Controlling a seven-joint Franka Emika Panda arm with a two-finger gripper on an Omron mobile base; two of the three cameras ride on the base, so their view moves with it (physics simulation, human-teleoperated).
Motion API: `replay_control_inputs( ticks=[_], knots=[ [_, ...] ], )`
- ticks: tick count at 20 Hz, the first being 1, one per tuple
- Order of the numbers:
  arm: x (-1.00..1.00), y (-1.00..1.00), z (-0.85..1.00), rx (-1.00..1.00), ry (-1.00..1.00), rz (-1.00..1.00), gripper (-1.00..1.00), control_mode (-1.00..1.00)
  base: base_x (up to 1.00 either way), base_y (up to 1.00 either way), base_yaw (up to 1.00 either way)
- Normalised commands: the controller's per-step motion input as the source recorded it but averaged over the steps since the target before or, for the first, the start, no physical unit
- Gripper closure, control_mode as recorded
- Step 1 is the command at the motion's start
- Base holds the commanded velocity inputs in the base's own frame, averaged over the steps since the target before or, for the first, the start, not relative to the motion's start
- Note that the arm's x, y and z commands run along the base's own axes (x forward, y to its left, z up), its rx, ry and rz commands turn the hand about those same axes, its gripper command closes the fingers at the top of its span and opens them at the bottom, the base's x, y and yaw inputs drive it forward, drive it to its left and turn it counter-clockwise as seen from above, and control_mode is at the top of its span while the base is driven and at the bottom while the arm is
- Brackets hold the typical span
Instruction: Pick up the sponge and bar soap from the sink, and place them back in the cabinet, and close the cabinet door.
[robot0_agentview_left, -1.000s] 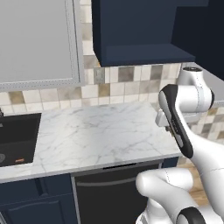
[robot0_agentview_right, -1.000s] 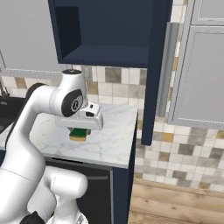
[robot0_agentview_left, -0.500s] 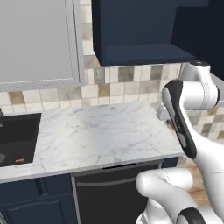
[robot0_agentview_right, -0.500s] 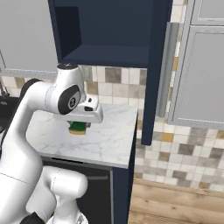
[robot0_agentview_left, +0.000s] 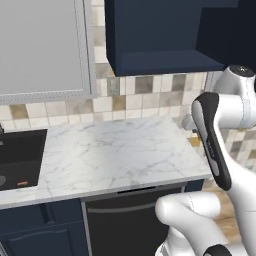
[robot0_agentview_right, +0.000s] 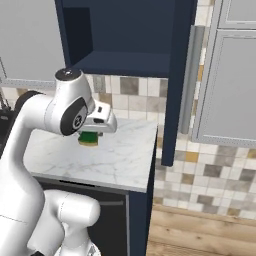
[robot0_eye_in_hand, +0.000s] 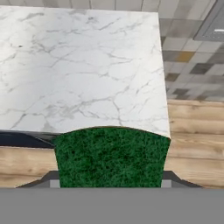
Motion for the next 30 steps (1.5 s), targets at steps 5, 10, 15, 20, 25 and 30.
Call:
replay_control_inputs(
  ticks=[5, 10, 15, 20, 25, 30],
  knots=[
    [0.0, -0.01, 0.22, 0.0, -0.25, 0.0, 1.0, -1.0, 0.0, 0.0, 0.0],
    [0.0, -0.03, 0.22, 0.0, -0.31, 0.0, 1.0, -1.0, 0.0, 0.0, 0.0],
    [0.0, -0.05, 0.16, 0.0, -0.29, 0.0, 1.0, -1.0, 0.0, 0.0, 0.0],
    [0.0, -0.07, 0.2, 0.0, -0.17, 0.0, 1.0, -1.0, 0.0, 0.0, 0.0],
    [0.0, 0.0, 0.36, 0.0, -0.02, 0.0, 1.0, -1.0, 0.0, 0.0, 0.0],
    [0.0, 0.0, 0.37, 0.0, 0.01, 0.0, 1.0, -1.0, 0.0, 0.0, 0.0]
  ],
)
